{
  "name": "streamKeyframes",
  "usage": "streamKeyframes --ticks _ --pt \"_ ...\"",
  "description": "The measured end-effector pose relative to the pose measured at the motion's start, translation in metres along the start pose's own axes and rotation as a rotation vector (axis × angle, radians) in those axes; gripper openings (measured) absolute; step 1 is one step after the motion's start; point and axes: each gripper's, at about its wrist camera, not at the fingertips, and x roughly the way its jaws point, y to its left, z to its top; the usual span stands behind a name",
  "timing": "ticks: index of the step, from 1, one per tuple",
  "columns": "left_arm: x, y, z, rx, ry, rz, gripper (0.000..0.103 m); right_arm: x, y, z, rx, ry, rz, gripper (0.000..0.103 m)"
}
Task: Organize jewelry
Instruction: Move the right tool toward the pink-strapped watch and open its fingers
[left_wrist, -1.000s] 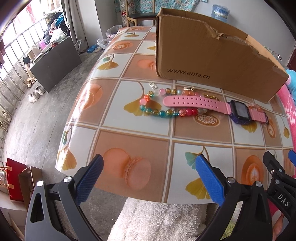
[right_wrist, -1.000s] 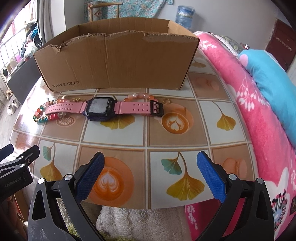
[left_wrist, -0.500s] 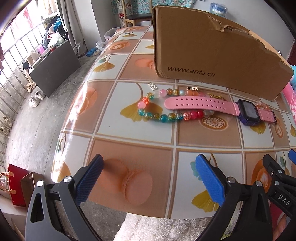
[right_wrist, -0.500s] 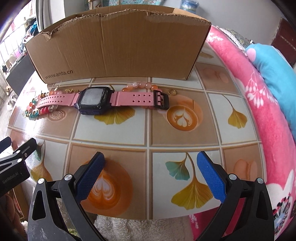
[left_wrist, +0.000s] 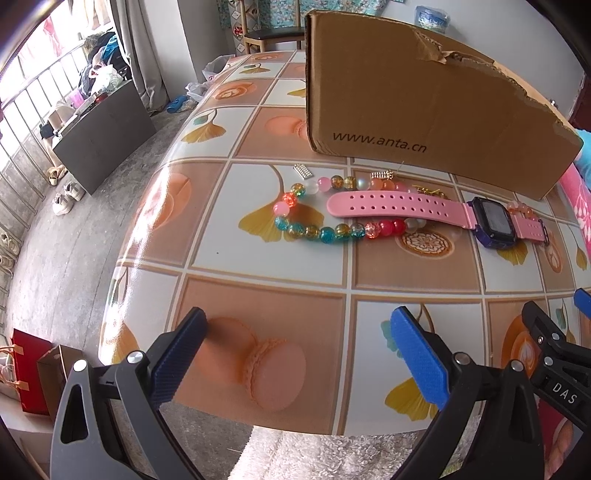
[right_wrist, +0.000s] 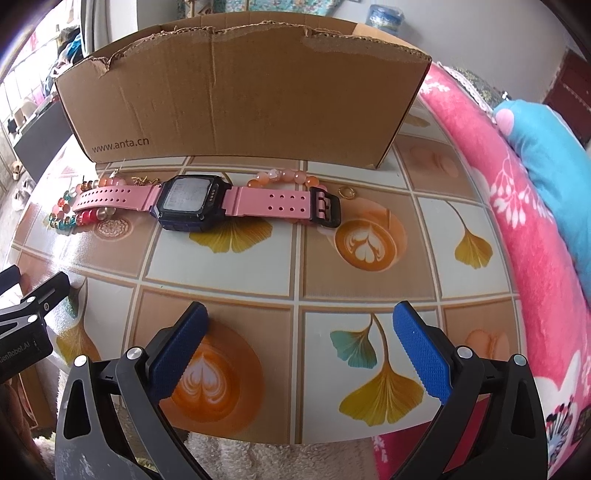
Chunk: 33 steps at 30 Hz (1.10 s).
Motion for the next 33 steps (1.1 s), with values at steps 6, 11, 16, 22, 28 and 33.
streamKeyframes --ticks 6,11,16,22,28,33 --pt "0.002 0.003 0.001 0.022 -0.001 -0.031 0.098 -0.001 0.003 -0.002 -0.012 -0.007 0.006 0.096" --pt "0.002 0.003 0.0 0.056 -0.028 -0.045 0.098 0.0 -0.003 -0.004 -0.005 -0.019 0.042 0.096" --pt "0.004 0.007 0.001 0.075 -0.039 -0.075 0.098 0.003 -0.012 -0.006 -0.019 -0.028 0.115 0.096" --pt "-0.012 0.016 -0.002 0.084 -0.143 -0.174 0.097 -0.016 -0.017 -0.006 -0.064 -0.13 0.161 0.096" --pt "-0.034 0.017 0.007 0.099 -0.273 -0.288 0.089 -0.033 -0.027 0.007 -0.079 -0.205 0.243 0.096" --pt "-0.024 0.005 0.019 0.121 -0.262 -0.299 0.068 -0.046 -0.013 0.02 -0.215 -0.27 0.338 0.091"
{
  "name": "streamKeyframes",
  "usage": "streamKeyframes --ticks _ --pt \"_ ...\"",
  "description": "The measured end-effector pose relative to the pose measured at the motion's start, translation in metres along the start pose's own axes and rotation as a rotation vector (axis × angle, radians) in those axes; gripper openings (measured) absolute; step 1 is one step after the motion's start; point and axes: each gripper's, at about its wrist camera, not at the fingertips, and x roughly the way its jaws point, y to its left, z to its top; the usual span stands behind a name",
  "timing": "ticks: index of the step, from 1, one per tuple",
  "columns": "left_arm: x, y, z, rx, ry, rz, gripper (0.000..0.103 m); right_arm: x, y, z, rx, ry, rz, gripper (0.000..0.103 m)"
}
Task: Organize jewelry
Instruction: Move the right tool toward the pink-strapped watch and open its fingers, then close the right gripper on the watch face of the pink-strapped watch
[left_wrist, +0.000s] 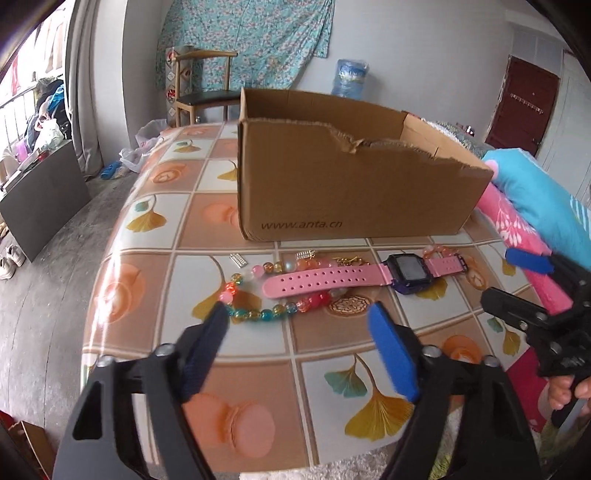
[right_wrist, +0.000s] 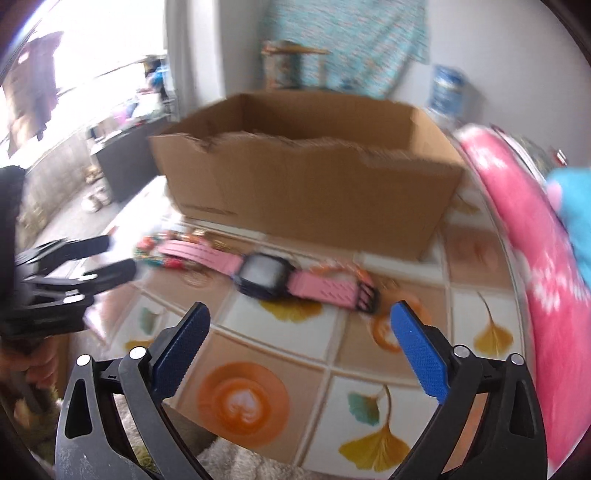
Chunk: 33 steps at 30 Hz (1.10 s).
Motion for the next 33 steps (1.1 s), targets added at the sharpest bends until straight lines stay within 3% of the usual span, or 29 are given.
streamKeyframes --ticks 5,11,15,25,28,31,33 --pt "0.017 0.007 0.008 -0.002 0.031 0.027 0.048 0.024 0.022 0.016 -0.209 0.046 0.078 0.073" --pt "0.032 0.015 0.006 -0.01 0.072 0.042 0.027 0.062 0.044 0.024 -0.479 0.134 0.093 0.07" --pt "0.031 0.016 0.004 -0.001 0.068 0.04 0.026 0.079 0.047 0.024 -0.578 0.199 0.093 0.066" --pt "0.032 0.025 0.004 -0.014 0.057 0.034 0.026 0.084 0.05 0.032 -0.636 0.254 0.113 0.022" --pt "0.032 0.026 0.003 -0.021 0.051 0.035 0.026 0.082 0.053 0.032 -0.634 0.268 0.115 0.001" --pt "0.032 0.025 0.003 -0.017 0.048 0.041 0.026 0.079 0.054 0.031 -0.642 0.255 0.086 0.002" --pt "0.031 0.025 0.002 -0.013 0.044 0.042 0.026 0.076 0.055 0.033 -0.637 0.24 0.073 0.022"
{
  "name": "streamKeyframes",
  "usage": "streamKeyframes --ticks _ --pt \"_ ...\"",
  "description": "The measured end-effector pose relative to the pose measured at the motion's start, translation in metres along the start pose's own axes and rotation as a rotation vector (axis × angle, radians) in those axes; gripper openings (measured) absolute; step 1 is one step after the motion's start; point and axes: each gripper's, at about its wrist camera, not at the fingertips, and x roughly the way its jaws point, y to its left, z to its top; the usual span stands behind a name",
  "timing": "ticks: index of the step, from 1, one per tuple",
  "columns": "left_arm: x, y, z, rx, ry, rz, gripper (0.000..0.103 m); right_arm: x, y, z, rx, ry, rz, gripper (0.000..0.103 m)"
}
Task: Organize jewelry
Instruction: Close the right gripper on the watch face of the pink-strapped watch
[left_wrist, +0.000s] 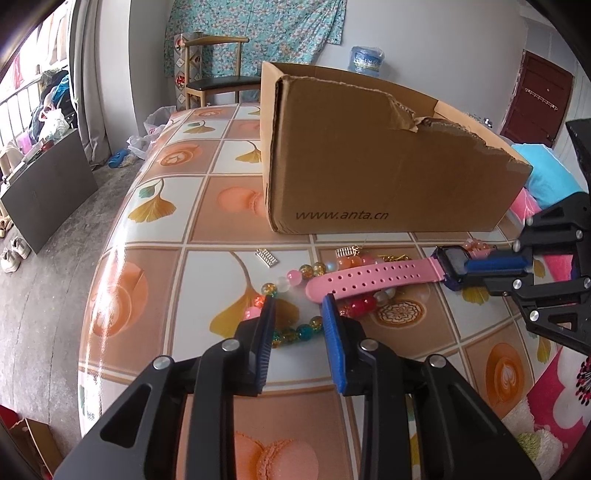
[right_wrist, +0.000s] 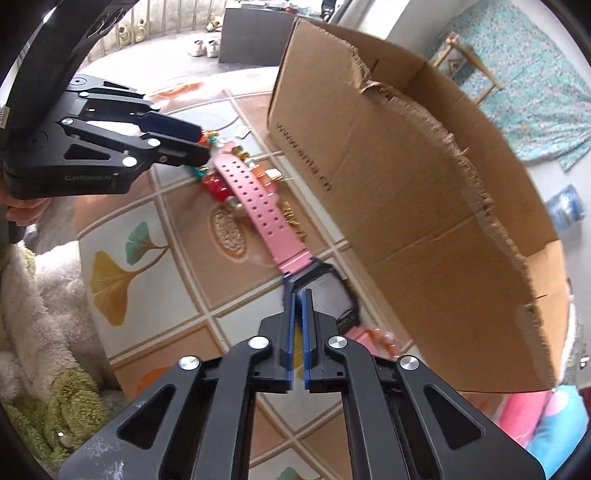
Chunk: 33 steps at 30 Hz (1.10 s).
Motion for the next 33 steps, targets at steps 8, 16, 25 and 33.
streamKeyframes --ticks 8,16,25,33 --pt "-0.001 0.0 0.0 -0.008 -0.003 0.006 0.026 0.018 -0.019 0.006 0.011 0.022 0.064 0.068" --pt "-0.002 0.0 -0.003 -0.005 -0.015 0.005 0.026 0.027 -0.042 0.009 0.067 0.071 0.139 0.047" --pt "-0.004 0.0 -0.007 0.011 -0.036 0.002 0.028 0.017 -0.03 0.005 0.045 0.094 0.164 0.046" --pt "-0.036 -0.008 -0.015 0.087 -0.124 -0.034 0.028 0.005 -0.028 -0.003 0.112 0.112 0.248 0.047"
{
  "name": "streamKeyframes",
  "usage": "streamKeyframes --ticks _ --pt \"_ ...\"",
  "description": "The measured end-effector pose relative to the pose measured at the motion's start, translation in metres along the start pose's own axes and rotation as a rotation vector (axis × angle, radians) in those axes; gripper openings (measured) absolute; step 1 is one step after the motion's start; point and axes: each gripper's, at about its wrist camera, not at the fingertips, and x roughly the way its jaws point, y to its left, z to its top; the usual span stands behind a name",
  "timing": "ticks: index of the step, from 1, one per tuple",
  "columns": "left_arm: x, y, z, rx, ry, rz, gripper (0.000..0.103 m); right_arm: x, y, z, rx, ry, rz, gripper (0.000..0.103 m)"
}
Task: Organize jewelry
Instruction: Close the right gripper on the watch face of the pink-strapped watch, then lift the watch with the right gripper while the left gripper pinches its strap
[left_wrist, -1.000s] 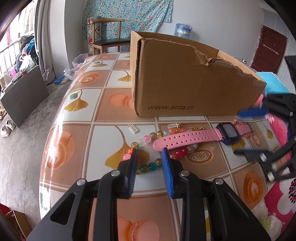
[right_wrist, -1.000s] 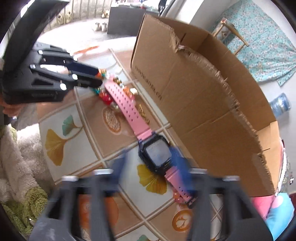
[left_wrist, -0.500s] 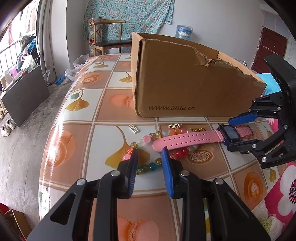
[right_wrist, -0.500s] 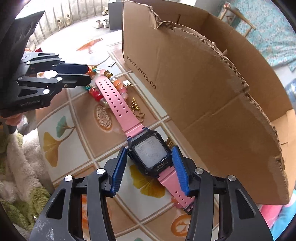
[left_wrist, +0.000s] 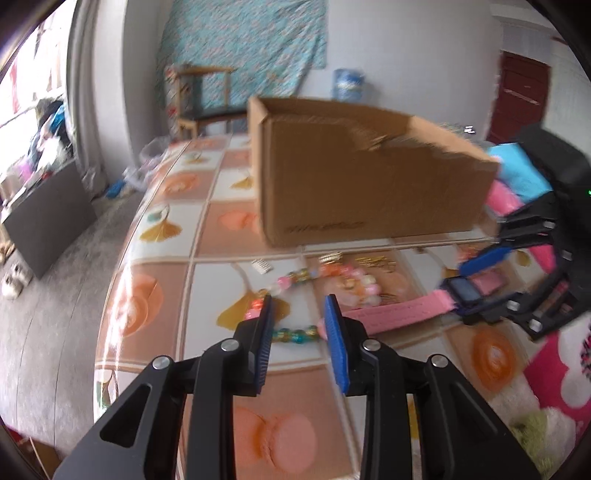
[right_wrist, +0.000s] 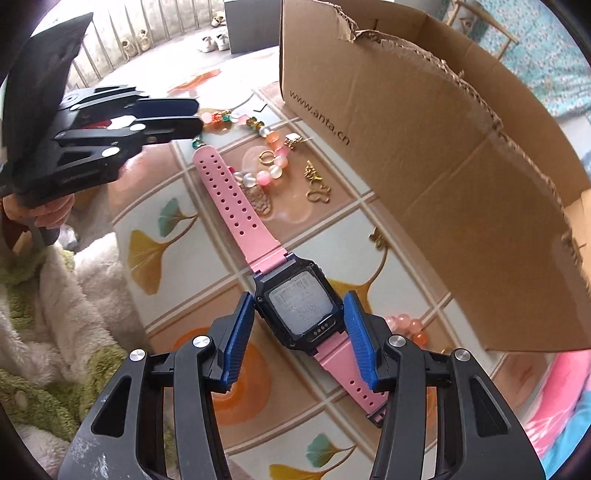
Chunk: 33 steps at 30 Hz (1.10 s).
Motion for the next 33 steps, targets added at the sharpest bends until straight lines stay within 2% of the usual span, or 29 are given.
streamKeyframes --ticks 4,7,12,17,18,21,24,26,30,33 --pt "-0.008 -0.031 0.0 0.148 0.005 -0.088 0.03 -0.003 -0.021 0.002 0.065 0.009 0.104 0.047" --pt "-0.001 -0.06 0.0 0.27 0.028 -0.107 0.037 -0.003 -0.032 0.004 0.101 0.016 0.176 0.047" --pt "0.027 -0.091 -0.003 0.427 0.066 0.007 0.037 -0.002 -0.046 -0.003 0.118 0.018 0.258 0.047" --pt "0.047 -0.097 0.0 0.495 0.089 0.065 0.036 -0.005 -0.056 -0.012 0.128 -0.005 0.297 0.047" --pt "0.048 -0.097 0.001 0.497 0.085 0.07 0.028 -0.005 -0.058 -0.014 0.132 -0.015 0.302 0.047" --pt "0.047 -0.093 0.006 0.476 0.092 0.055 0.012 -0.007 -0.065 -0.021 0.134 -0.044 0.306 0.047" --pt "0.043 -0.086 0.014 0.409 0.117 -0.01 0.008 -0.011 -0.066 -0.03 0.114 -0.077 0.29 0.048" --pt "0.044 -0.08 0.019 0.365 0.139 -0.031 0.006 -0.009 -0.063 -0.036 0.099 -0.062 0.268 0.052" --pt "0.048 -0.059 0.035 0.222 0.193 -0.1 0.005 -0.01 -0.052 -0.048 0.04 -0.074 0.205 0.052" --pt "0.051 -0.049 0.041 0.175 0.204 -0.112 0.005 -0.012 -0.047 -0.054 0.004 -0.075 0.143 0.051"
